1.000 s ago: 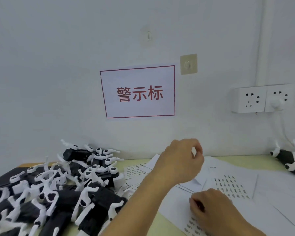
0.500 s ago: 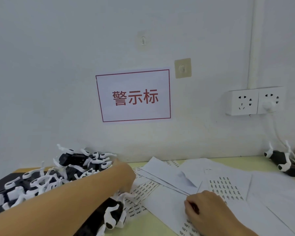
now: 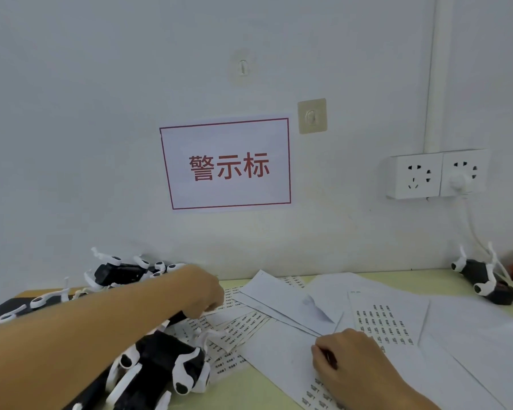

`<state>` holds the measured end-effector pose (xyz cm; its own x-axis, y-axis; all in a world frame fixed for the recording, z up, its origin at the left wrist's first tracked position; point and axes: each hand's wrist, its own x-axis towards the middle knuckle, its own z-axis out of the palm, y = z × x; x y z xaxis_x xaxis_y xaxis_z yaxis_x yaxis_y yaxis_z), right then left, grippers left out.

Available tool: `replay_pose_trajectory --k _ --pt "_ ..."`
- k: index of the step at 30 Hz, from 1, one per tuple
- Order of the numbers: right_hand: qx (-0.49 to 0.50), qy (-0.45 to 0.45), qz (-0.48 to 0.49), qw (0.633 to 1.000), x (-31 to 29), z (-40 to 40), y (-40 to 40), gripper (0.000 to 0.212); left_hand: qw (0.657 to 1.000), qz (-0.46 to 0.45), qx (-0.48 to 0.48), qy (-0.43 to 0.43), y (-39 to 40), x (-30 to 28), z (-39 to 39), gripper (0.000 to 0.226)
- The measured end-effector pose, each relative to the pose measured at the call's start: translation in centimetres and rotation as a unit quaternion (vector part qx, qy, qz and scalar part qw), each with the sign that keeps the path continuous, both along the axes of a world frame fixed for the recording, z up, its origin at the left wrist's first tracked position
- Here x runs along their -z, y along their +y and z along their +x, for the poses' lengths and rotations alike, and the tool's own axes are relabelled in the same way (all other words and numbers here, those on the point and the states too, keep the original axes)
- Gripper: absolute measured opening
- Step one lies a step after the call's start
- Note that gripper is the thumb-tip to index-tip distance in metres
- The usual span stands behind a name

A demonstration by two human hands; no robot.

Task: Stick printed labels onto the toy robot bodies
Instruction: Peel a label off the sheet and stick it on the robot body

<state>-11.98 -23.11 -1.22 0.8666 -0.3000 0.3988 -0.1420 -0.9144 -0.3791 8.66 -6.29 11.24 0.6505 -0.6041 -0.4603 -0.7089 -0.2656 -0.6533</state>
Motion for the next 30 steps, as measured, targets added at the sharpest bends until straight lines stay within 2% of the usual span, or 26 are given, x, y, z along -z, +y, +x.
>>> replay_pose_trajectory --k 5,9,12,14,17,20,22,24,26,27,28,30 --pt "-0.001 0.004 0.0 1.0 0.0 -0.1 0.0 0.044 0.998 -0.06 0.023 0.008 1.1 -3.5 0.0 0.054" --pt "0.005 0.012 -0.001 1.0 -0.2 0.0 0.1 0.044 0.978 -0.196 0.022 0.071 1.6 -5.3 0.3 0.034" --pt "0.009 0.017 0.001 1.0 -0.3 0.0 0.1 0.045 0.924 -0.358 0.008 0.135 1.5 -5.8 0.5 0.02" --pt "0.012 0.019 0.003 1.0 -0.3 0.0 0.1 0.045 0.872 -0.463 0.002 0.156 1.0 -5.7 0.4 0.018" --pt "0.008 0.011 0.029 0.999 -0.2 0.0 0.0 0.044 0.775 -0.592 -0.069 0.21 -0.4 -5.0 -0.2 0.023" --pt "-0.01 -0.012 0.125 0.992 -0.3 -0.1 -0.2 0.039 0.672 -0.68 -0.152 0.251 -2.2 -3.6 -1.7 0.028" --pt "-0.017 -0.057 0.21 0.976 -0.7 -0.3 -0.4 0.027 0.566 -0.743 -0.204 0.295 -3.8 -2.2 -3.5 0.024" --pt "0.006 -0.108 0.264 0.958 -1.0 -0.3 -0.6 0.018 0.443 -0.797 -0.252 0.323 -5.3 -0.6 -5.7 0.021" --pt "0.042 -0.139 0.309 0.94 -1.2 -0.4 -0.9 0.032 0.343 -0.824 -0.288 0.347 -6.6 1.4 -7.6 0.02" --pt "0.055 -0.146 0.33 0.931 -1.2 -0.5 -1.1 0.04 0.31 -0.829 -0.297 0.358 -7.2 2.4 -8.3 0.02" --pt "0.061 -0.149 0.346 0.924 -1.3 -0.6 -1.3 0.048 0.291 -0.832 -0.301 0.363 -7.5 3.3 -9.1 0.019" --pt "0.059 -0.15 0.362 0.918 -1.3 -0.7 -1.6 0.061 0.288 -0.841 -0.299 0.347 -7.7 4.8 -10.0 0.018"
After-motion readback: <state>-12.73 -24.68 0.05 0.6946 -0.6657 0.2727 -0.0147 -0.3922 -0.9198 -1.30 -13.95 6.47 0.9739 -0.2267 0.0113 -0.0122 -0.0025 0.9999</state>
